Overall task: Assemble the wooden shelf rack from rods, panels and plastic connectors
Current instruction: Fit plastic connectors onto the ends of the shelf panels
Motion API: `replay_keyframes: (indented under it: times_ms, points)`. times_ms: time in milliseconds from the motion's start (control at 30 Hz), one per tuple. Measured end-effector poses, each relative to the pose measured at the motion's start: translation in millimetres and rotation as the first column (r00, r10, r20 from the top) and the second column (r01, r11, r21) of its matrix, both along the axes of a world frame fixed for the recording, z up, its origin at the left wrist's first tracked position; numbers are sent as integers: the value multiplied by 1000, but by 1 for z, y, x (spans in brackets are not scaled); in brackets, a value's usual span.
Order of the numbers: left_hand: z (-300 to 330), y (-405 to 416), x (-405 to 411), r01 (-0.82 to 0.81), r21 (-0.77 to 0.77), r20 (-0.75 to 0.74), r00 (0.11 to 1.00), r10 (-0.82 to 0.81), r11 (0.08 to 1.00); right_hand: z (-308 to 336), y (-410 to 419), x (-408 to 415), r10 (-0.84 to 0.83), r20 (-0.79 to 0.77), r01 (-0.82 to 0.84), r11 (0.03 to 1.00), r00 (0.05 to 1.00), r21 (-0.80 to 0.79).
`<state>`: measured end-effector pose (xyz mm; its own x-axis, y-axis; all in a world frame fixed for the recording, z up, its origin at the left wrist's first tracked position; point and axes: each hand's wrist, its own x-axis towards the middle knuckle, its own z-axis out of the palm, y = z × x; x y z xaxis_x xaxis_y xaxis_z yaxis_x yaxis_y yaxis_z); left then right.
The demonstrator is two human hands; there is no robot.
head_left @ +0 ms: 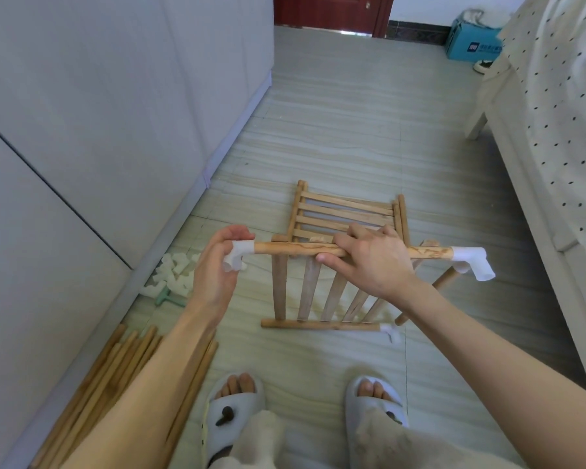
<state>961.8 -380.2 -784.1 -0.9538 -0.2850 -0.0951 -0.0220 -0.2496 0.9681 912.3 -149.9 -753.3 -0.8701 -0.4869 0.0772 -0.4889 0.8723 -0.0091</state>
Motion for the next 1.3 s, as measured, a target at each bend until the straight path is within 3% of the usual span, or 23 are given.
replay_keyframes:
  times_ms: [267, 433, 567, 700, 767, 900, 1033, 1300]
  points:
    - [16, -22, -24, 196, 50, 248, 947, -203, 979, 2, -1, 2, 10, -2, -10, 1000, 1000, -7]
    - [24, -14, -27, 331, -147, 246, 925, -289, 932, 1, 2, 3, 33, -10, -33, 999, 999, -27]
    - [26, -5, -21, 299, -272, 210, 946, -247, 915, -1, 5, 2, 55, -51, -59, 995, 997, -75]
    - [24, 1, -15, 244, -230, 220, 956, -194, 942, 0, 5, -2, 88, -84, -98, 988, 993, -120]
    - [23, -2, -14, 300, -162, 240, 936, -257, 940, 0, 5, -2, 99, -113, -115, 983, 989, -144]
    - [25, -14, -15, 532, -54, 210, 833, -511, 845, 1, 6, -4, 110, -54, -116, 984, 993, -137]
    - [29, -15, -18, 671, -166, 202, 740, -641, 723, 0, 9, -4, 135, -83, -145, 981, 987, -132]
    - [21, -3, -15, 503, -223, 126, 864, -488, 835, -3, 9, -5, 162, -132, -181, 973, 978, -141]
